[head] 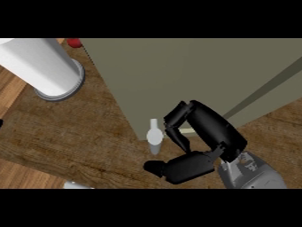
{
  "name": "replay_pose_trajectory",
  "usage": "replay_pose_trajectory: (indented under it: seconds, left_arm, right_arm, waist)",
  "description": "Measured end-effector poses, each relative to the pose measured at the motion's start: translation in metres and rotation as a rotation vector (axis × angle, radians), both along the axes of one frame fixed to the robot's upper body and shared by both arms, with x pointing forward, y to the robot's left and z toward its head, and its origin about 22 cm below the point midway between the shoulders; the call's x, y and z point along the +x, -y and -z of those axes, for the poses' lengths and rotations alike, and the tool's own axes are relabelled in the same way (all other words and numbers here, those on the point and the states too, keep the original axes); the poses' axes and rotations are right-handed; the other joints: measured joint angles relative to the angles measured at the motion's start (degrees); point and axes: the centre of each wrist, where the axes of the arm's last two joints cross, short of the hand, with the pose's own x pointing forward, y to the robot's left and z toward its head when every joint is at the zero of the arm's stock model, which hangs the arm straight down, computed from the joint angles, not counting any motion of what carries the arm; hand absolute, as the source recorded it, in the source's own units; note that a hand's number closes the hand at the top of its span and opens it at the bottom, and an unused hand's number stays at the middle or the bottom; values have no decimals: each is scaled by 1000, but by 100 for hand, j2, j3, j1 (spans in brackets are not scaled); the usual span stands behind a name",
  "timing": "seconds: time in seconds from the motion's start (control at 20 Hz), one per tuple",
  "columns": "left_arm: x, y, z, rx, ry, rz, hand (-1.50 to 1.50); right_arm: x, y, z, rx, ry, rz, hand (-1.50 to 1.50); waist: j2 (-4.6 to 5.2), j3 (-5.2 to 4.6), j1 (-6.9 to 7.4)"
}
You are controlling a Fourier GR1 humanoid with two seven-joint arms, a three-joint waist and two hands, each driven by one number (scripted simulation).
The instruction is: Pick up the bottled water, place it into the cabinet and close the cabinet
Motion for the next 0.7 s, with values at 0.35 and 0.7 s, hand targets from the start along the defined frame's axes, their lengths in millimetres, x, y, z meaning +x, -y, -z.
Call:
replay_pose_trajectory:
  seconds: [0.35, 0.7]
  left_arm:
    - [-2, -3, 3, -14, -4, -14, -150]
    - [-5, -5, 6, -25, -6, -17, -150]
  right_arm:
    - [58, -27, -25, 59, -35, 192, -150]
    - [73, -46, -25, 110, -141, 231, -150]
  waist:
    - [-27, 32, -84]
    - [-131, 73, -181]
